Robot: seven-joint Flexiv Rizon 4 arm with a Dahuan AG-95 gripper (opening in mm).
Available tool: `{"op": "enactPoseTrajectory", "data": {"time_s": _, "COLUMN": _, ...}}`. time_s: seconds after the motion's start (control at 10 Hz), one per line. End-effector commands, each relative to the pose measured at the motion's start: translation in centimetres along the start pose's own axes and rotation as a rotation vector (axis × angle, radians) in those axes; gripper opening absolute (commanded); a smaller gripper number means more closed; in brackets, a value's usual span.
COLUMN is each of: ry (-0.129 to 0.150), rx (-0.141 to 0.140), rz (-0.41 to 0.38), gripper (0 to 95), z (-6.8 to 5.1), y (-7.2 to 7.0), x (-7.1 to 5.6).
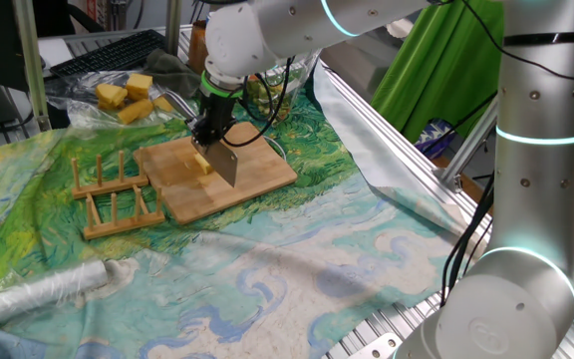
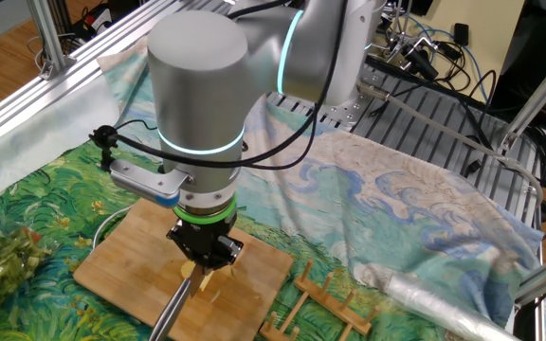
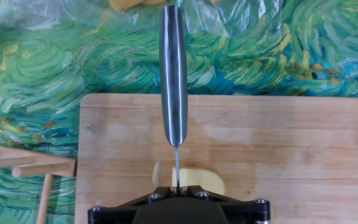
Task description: Chop the potatoes
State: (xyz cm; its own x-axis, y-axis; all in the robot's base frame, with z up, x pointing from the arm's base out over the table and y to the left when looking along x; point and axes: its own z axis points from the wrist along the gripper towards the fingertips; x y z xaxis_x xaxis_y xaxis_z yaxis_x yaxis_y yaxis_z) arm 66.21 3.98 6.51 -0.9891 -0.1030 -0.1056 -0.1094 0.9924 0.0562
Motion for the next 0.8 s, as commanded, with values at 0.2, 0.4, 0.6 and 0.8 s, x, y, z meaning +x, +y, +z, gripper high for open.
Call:
{"op": "enactPoseTrajectory", "data": {"time_s": 0.2, "ry": 0.001, "rx": 0.006, "rz": -0.007, "gripper": 0.0, "z": 0.2, "y": -0.1, "x": 0.2}}
{"op": "enactPoseTrajectory", "data": {"time_s": 0.4, "ry": -0.002, "rx": 0.005, "rz": -0.007, "gripper": 0.0, "z": 1.0, "y": -0.2, "x": 0.5}}
{"op": "enactPoseTrajectory", "data": {"time_s": 0.6, "ry": -0.008, "rx": -0.002, "rz": 0.003, "gripper": 0.0, "z": 1.8, "y": 0.0, "x": 0.8}}
{"op": "enactPoseTrajectory", "data": {"time_s": 0.8, "ry": -0.014, "rx": -0.007, "rz": 0.009, "gripper": 0.0, "z": 1.9, "y": 0.0, "x": 0.8}}
